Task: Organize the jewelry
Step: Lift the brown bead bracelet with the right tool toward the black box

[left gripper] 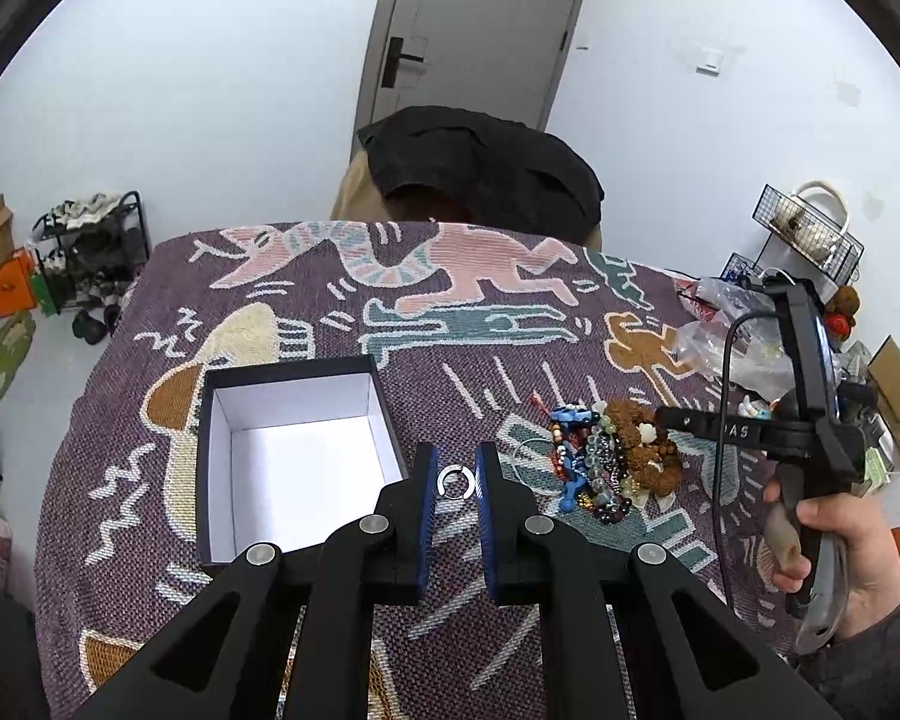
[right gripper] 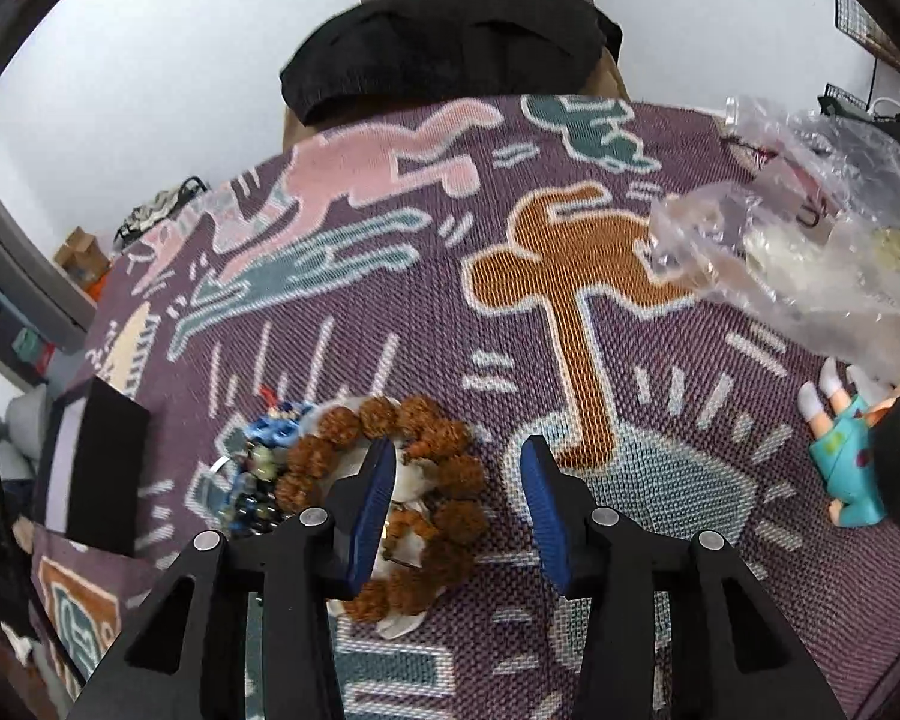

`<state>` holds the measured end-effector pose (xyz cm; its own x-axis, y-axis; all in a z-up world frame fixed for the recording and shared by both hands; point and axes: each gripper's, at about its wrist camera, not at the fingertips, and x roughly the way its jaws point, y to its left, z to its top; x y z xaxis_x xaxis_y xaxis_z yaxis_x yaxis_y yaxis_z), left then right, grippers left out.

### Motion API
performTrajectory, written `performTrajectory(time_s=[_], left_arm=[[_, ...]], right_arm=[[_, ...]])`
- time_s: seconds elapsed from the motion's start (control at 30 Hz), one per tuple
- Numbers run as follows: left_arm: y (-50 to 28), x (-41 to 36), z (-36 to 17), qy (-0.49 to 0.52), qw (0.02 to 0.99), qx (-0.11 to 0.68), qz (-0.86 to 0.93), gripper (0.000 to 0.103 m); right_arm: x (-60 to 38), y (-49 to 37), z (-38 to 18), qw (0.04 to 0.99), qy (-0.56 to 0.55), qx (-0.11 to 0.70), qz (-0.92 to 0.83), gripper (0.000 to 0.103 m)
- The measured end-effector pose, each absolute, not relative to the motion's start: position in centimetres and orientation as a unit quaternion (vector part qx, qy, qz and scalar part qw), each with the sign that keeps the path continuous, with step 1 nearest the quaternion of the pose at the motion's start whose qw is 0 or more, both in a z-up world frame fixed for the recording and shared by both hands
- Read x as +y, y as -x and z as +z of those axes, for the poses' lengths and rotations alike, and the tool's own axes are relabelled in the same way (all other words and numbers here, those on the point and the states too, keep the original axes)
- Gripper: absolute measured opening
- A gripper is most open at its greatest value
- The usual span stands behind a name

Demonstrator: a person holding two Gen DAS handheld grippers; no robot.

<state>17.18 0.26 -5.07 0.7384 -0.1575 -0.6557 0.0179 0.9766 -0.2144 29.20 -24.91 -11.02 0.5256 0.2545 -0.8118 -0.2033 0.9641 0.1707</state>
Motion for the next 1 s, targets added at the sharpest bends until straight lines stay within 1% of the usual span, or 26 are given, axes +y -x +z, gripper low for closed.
performTrajectory(time_s=[0.17, 0.2, 0.23, 0.27, 0.43, 0.53, 0.6, 0.7, 0.83, 1.0], left_arm=[[-17.3, 1.1, -4.8, 0.099, 0.929, 0.355, -0.04, 0.013], [-17.4, 1.3, -4.6, 0.1, 0.929, 0.354, -0.038, 0.013], [-17.4, 1.5, -4.5, 0.101, 0.929, 0.353, -0.036, 0.013], [-17.4, 1.7, -4.4, 0.101, 0.93, 0.351, -0.034, 0.013], [-17.3, 2.8, -4.1, 0.104, 0.932, 0.347, -0.024, 0.013], [-17.3, 3.3, -4.2, 0.107, 0.931, 0.347, -0.021, 0.013], [-17.3, 3.5, -4.2, 0.107, 0.932, 0.346, -0.02, 0.013], [-17.2, 4.0, -4.3, 0.108, 0.932, 0.347, -0.017, 0.013], [-17.5, 4.9, -4.5, 0.107, 0.931, 0.349, -0.005, 0.013], [-17.9, 5.9, -4.5, 0.111, 0.93, 0.349, 0.003, 0.013]], right_arm=[[-24.4, -29.4, -11.9, 0.869, -0.011, 0.478, 0.129, 0.042], [-24.3, -29.4, -11.9, 0.868, -0.008, 0.479, 0.128, 0.04], [-24.2, -29.5, -11.8, 0.867, -0.005, 0.481, 0.127, 0.035], [-24.1, -29.7, -12.1, 0.862, 0.0, 0.491, 0.126, 0.019], [-24.0, -29.4, -12.1, 0.86, 0.013, 0.493, 0.131, 0.018], [-22.7, -29.3, -12.9, 0.853, 0.056, 0.505, 0.123, 0.019], [-21.8, -29.0, -12.9, 0.855, 0.089, 0.497, 0.116, 0.02], [-22.9, -29.4, -12.8, 0.857, 0.05, 0.499, 0.116, 0.019], [-23.8, -29.1, -12.2, 0.864, 0.026, 0.487, 0.127, 0.019], [-23.1, -27.7, -9.1, 0.878, 0.023, 0.454, 0.15, 0.019]])
